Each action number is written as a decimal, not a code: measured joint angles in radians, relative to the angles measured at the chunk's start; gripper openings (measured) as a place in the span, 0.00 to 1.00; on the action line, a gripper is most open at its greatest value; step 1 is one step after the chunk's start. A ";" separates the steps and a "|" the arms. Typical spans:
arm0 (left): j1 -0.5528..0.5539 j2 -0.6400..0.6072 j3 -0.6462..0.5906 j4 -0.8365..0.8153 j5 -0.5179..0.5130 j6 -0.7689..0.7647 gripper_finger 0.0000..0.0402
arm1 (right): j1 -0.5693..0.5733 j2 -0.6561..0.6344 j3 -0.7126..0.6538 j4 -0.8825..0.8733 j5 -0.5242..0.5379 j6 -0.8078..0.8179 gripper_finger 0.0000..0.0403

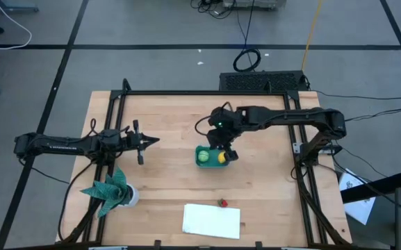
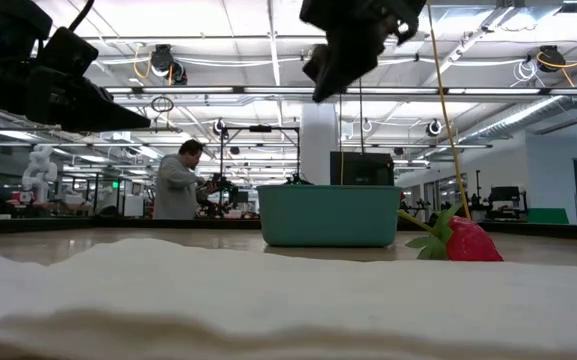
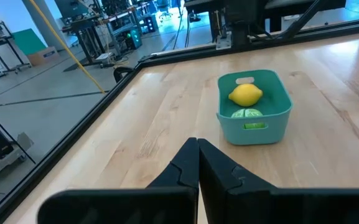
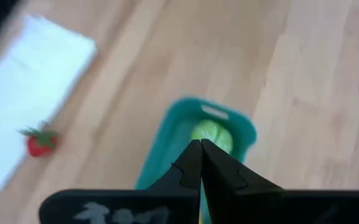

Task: Pick and placing Produce into tupperware
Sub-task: Put the strawberry into the green bin

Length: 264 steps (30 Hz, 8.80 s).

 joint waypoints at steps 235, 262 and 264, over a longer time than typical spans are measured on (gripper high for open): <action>0.000 0.000 0.000 -0.004 -0.026 -0.040 0.00 | 0.424 -0.229 -0.183 -0.060 0.275 0.830 0.00; 0.000 0.000 0.000 -0.025 -0.026 -0.040 0.00 | 0.421 -0.126 -0.180 0.066 0.151 0.694 0.00; 0.000 0.000 0.000 -0.025 -0.026 -0.040 0.00 | 0.421 -0.127 -0.180 0.080 0.150 0.693 0.00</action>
